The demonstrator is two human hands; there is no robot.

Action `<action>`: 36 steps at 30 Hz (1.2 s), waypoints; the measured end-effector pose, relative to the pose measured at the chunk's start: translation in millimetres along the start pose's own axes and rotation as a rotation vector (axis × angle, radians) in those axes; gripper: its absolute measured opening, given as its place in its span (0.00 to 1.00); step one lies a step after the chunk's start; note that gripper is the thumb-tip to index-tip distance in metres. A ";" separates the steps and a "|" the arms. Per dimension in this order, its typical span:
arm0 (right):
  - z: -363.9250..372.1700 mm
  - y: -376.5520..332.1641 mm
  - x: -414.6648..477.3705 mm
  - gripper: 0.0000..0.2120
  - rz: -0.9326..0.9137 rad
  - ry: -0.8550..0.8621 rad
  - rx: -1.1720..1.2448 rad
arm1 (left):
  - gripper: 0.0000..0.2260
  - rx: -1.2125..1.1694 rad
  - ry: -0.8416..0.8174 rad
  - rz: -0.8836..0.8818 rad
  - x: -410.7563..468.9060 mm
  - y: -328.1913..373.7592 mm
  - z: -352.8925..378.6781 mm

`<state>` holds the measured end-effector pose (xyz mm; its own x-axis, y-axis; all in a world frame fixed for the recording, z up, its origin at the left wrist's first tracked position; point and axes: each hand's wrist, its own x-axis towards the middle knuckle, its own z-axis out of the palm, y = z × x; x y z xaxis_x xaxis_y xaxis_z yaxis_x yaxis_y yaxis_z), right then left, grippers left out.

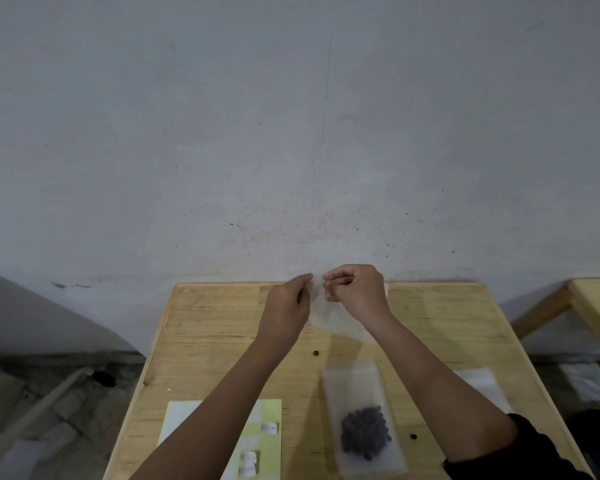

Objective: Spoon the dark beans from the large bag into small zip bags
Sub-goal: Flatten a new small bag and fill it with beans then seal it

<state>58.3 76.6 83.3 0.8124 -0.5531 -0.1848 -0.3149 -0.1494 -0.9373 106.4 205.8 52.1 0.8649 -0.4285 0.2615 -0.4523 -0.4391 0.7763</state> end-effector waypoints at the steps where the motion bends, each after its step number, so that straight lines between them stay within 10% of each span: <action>1: -0.7 1.4 0.2 0.08 -0.007 -0.002 -0.046 | 0.12 0.004 0.019 -0.019 3.3 -4.3 -3.5; 9: -10.2 -15.8 0.6 0.05 -0.005 -0.089 -0.104 | 0.14 -0.176 -0.185 -0.064 6.8 -2.6 -19.4; 18: -21.7 -48.1 -0.8 0.07 -0.084 -0.305 -0.198 | 0.58 -0.101 -0.494 0.071 -2.7 3.7 -29.4; 29: -8.6 -32.1 -11.7 0.05 -0.293 0.004 -0.434 | 0.42 -0.007 -0.137 0.251 -9.0 -7.9 -8.8; 36: 1.4 -21.9 -22.3 0.06 -0.130 -0.189 -0.371 | 0.38 0.046 -0.021 0.310 -10.7 -13.2 -2.3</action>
<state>47.7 93.4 107.6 0.9214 -0.3561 -0.1556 -0.3315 -0.5112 -0.7929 103.6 218.0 40.4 0.6795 -0.5639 0.4694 -0.7037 -0.3200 0.6343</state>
